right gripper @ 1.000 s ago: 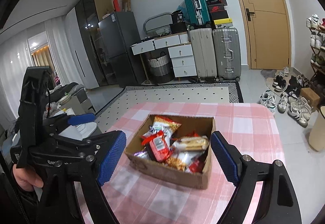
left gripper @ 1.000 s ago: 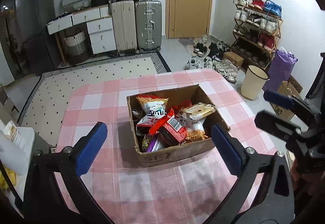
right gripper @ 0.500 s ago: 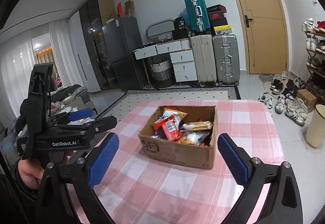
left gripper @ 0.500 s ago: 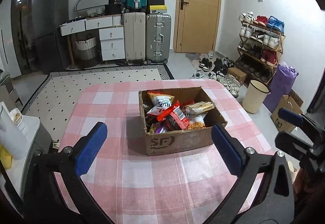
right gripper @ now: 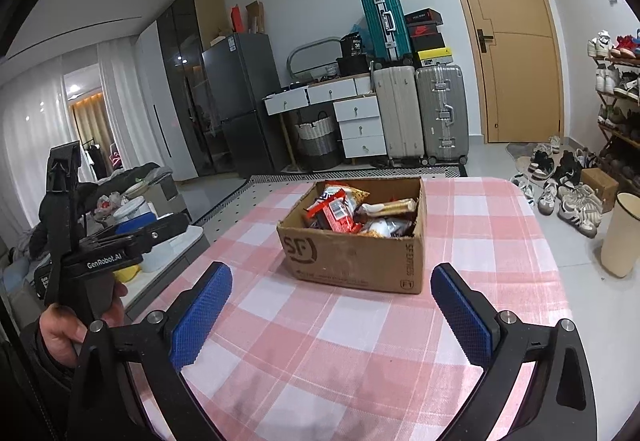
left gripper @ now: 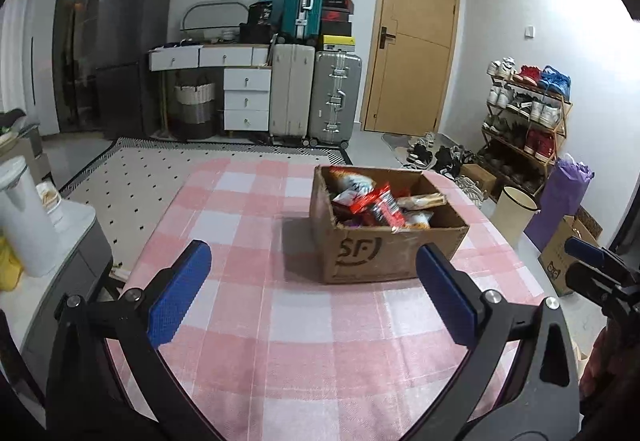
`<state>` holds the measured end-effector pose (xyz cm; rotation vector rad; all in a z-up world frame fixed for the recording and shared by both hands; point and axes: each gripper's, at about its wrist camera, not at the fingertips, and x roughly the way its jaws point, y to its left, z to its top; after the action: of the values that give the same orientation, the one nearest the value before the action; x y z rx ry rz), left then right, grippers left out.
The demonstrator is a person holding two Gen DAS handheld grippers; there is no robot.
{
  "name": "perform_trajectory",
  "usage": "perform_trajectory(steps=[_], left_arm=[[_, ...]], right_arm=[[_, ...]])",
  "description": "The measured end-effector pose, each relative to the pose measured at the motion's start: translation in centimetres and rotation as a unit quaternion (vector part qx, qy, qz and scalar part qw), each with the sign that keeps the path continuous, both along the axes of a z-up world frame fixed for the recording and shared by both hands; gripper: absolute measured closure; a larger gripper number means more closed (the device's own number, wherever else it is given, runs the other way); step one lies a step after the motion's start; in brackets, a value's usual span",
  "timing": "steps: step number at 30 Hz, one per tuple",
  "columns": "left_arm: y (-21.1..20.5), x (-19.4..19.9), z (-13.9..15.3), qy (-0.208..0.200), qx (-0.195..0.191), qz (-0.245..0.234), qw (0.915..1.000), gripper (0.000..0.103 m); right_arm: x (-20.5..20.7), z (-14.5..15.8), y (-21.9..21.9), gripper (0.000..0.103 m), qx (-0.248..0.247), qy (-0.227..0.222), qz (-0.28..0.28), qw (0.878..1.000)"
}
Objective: Organize snacks
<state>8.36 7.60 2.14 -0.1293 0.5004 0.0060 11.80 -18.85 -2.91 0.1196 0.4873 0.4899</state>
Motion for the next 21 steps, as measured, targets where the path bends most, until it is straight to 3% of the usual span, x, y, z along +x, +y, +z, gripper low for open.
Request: perform_trajectory(steps=[9,21], left_arm=[[0.5,-1.5,-3.3,0.0,0.003,0.007,1.0,0.001],[-0.4,-0.6,-7.8,-0.02,0.032,0.02,0.9991,0.001]], right_arm=[[-0.9,-3.1,-0.3,0.002,-0.047,0.003,-0.029,0.998],[-1.2,-7.2,-1.6,0.002,-0.045,-0.05,-0.039,0.997]])
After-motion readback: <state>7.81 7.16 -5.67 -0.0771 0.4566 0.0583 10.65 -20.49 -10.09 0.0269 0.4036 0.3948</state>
